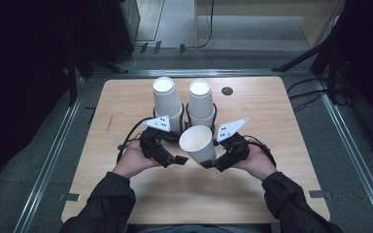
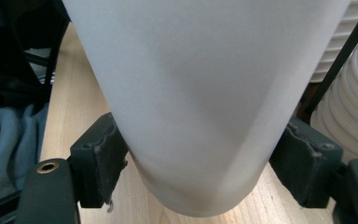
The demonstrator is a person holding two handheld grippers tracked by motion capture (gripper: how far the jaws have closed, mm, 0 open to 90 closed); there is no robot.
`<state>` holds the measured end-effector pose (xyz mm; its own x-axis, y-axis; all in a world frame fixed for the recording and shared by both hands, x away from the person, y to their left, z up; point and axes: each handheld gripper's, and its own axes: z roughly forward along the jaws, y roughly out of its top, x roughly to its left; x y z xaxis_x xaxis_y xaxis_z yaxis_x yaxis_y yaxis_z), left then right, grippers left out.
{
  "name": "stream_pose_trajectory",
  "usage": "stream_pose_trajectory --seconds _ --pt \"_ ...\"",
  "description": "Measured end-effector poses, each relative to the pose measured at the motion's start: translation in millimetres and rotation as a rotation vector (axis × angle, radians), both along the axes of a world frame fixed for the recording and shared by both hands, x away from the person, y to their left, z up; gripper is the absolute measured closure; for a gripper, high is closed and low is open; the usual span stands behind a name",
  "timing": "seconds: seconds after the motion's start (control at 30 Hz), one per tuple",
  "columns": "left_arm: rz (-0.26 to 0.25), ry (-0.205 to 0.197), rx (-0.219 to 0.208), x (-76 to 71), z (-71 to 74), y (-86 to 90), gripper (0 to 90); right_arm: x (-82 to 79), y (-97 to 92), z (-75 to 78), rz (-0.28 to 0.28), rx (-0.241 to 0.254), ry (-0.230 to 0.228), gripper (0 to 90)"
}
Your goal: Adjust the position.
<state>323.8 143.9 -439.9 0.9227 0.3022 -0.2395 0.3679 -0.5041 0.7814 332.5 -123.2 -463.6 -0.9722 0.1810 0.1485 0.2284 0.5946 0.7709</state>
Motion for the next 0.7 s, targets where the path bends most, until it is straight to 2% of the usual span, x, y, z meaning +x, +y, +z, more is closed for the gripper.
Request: stream_pose_trajectory --seconds 0.2,0.33,0.43,0.6,0.7 --pt "0.015 -0.022 -0.020 -2.4 1.4 -6.0 0.3 -1.3 5.8 -3.0 0.011 -0.008 -0.003 24.0" --pt "0.017 -0.007 -0.047 -2.1 1.0 -10.3 0.3 -3.3 9.2 -3.1 0.017 -0.007 -0.005 24.0" --pt "0.012 -0.019 -0.055 -2.9 1.5 -13.5 0.3 -3.4 10.5 -3.6 0.018 -0.004 0.001 24.0" --pt "0.015 0.002 -0.084 -2.8 0.3 -20.3 0.3 -5.0 14.0 -5.2 0.032 -0.011 -0.004 24.0" --pt "0.012 -0.014 -0.091 -4.3 0.6 -24.2 0.3 -5.8 16.9 -6.4 0.041 -0.014 -0.006 24.0"
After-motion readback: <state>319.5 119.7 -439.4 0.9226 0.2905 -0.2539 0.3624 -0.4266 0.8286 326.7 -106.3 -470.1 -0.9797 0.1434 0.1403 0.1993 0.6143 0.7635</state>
